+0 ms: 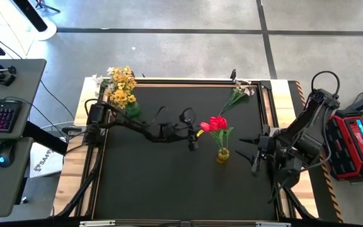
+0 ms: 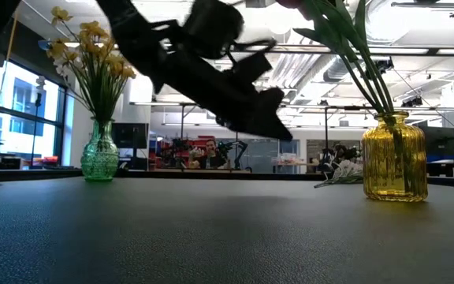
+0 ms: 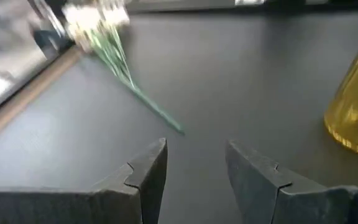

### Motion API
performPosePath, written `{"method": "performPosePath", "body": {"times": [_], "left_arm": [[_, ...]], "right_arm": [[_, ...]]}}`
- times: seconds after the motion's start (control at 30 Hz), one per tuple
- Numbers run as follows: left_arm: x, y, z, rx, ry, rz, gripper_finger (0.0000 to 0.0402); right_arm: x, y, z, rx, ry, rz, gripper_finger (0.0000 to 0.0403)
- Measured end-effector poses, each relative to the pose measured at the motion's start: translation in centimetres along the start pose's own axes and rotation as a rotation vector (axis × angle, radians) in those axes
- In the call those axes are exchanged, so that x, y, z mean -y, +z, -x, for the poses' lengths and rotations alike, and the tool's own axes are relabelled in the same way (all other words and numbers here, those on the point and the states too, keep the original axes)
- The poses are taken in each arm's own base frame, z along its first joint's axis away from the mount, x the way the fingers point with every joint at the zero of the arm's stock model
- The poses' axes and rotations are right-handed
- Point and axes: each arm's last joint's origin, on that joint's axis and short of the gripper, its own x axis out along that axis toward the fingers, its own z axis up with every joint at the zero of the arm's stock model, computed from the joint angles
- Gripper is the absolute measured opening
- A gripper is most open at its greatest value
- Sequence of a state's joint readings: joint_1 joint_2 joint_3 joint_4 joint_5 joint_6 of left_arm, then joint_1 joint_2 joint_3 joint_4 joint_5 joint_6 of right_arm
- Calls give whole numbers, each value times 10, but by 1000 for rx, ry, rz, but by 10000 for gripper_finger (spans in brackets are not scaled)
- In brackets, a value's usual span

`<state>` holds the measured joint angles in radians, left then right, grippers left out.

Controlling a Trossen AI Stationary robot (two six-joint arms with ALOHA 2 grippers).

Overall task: Sort flowers into vase by color
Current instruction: Put the white clustered flowers into the green flower vase

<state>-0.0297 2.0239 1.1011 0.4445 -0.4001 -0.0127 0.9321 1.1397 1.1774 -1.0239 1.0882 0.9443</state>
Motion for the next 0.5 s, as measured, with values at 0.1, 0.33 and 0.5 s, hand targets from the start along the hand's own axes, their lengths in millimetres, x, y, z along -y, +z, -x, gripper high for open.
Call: {"method": "performPosePath", "body": {"times": [0.1,0.33,0.5], "left_arm": [[-5,1,-8,-41,-78,44,152],[-5,-1,-35,-9,-126,6,152],[-6,-2,-58,-69,-109,-9,164]], "right_arm": [[0,0,0,0,0,1,204],[0,0,0,-2,-1,6,204],[0,0,0,-6,1,5,204]]}}
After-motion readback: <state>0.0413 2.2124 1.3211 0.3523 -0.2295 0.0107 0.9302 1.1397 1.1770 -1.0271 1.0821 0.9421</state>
